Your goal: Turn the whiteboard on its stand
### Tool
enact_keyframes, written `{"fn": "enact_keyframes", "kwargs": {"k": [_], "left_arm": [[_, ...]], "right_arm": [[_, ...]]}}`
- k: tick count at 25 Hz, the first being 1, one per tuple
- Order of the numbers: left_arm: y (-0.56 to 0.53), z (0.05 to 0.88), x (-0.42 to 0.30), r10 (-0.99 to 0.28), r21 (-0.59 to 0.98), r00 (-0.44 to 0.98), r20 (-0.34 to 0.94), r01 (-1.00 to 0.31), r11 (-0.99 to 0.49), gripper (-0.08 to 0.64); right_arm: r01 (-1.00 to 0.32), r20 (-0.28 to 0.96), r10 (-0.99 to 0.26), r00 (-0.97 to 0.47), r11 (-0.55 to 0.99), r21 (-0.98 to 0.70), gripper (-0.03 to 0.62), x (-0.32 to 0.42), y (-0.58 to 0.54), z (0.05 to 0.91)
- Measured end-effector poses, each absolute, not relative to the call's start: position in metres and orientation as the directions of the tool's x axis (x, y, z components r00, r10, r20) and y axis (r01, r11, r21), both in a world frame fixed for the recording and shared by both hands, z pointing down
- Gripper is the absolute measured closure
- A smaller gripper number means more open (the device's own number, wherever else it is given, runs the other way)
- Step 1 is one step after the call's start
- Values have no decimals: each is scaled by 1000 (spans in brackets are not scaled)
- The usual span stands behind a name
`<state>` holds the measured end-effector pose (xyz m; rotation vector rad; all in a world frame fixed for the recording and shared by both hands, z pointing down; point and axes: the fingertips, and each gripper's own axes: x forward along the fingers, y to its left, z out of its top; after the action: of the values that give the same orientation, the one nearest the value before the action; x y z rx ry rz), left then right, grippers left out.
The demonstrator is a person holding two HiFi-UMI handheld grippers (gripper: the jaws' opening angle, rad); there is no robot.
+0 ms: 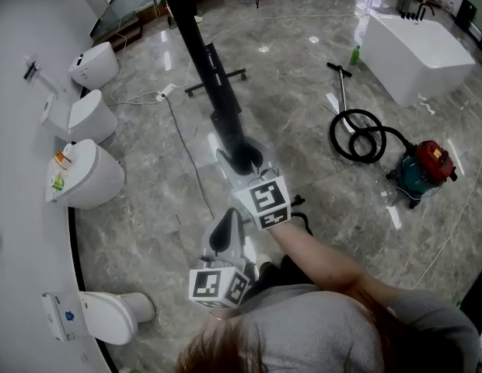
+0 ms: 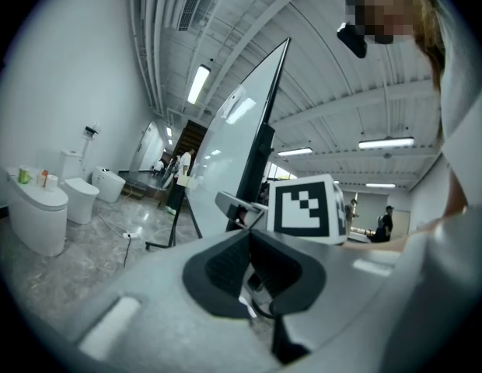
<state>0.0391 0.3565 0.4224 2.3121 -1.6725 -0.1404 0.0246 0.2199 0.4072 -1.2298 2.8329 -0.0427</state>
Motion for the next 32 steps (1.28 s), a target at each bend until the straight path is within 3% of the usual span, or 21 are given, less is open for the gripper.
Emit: {"fn": "enact_keyframes", "kwargs": {"k": [4, 11, 17, 20, 21, 32], "left_arm": [[358, 421, 44, -943, 279, 323, 75, -915, -292, 563], [360, 412, 47, -953, 259, 300, 49, -925, -278, 563], [363, 408, 59, -955, 253, 296, 37, -927, -278, 563], [364, 408, 61, -956, 249, 291, 36, -929, -273, 563], [365, 409, 61, -957, 249, 288, 38, -930, -270, 563], [384, 425, 74, -965, 244, 258, 48, -940, -239, 563]], "right_arm": [[-679, 19, -679, -734, 733, -43, 371, 35, 229, 420], [-654, -43, -653, -756, 757, 16, 368, 65, 273, 397], [-629, -69, -628, -775, 777, 7, 435, 80, 300, 386], [-620, -60, -618, -784, 785, 11, 584, 83, 305, 392], [-615, -53, -614, -787, 788, 6, 597, 84, 306, 395], [-518, -30, -519, -854, 855, -36, 597, 85, 336, 407]]}}
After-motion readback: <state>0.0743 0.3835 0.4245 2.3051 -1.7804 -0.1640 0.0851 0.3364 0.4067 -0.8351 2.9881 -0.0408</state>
